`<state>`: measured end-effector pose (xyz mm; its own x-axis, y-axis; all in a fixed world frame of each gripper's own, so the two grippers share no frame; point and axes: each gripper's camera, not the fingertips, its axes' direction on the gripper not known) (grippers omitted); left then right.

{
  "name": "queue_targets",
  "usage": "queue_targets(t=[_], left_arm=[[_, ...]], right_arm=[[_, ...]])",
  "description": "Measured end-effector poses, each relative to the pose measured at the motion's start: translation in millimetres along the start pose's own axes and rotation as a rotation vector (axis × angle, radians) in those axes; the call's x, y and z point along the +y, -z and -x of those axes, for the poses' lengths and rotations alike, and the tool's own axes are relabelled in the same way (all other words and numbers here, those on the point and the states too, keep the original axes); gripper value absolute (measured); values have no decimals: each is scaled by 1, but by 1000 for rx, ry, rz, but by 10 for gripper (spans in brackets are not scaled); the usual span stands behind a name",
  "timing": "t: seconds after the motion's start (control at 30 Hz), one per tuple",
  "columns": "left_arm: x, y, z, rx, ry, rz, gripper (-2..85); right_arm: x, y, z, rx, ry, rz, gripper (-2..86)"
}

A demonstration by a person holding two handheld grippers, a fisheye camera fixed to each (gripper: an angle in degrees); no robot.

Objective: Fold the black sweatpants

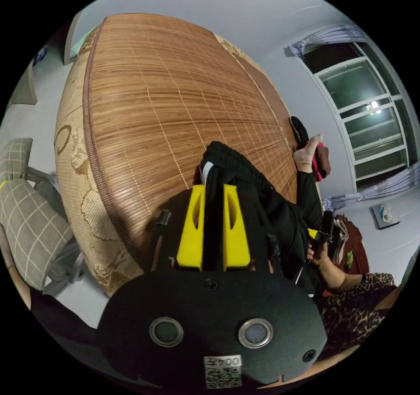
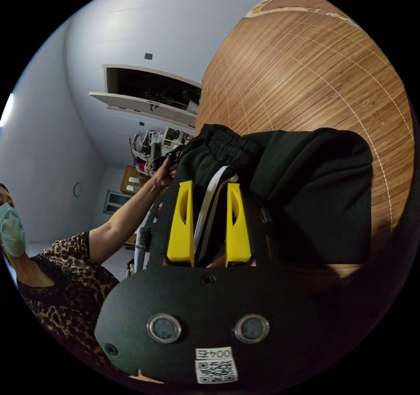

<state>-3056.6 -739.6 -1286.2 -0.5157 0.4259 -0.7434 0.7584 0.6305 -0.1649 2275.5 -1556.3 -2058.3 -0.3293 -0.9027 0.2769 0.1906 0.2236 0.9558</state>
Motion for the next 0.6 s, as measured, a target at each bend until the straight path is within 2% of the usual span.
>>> queue_targets(t=[0.23, 0.4, 0.6], left_arm=[[70, 44, -128, -111, -207, -209, 29], [180, 100, -253, -181, -382, -365, 25], [313, 153, -336, -185, -389, -521, 22]], right_arm=[[6, -26, 23, 101, 8, 2, 64], [23, -48, 53, 160, 37, -12, 48], [56, -72, 101, 279, 152, -40, 39]])
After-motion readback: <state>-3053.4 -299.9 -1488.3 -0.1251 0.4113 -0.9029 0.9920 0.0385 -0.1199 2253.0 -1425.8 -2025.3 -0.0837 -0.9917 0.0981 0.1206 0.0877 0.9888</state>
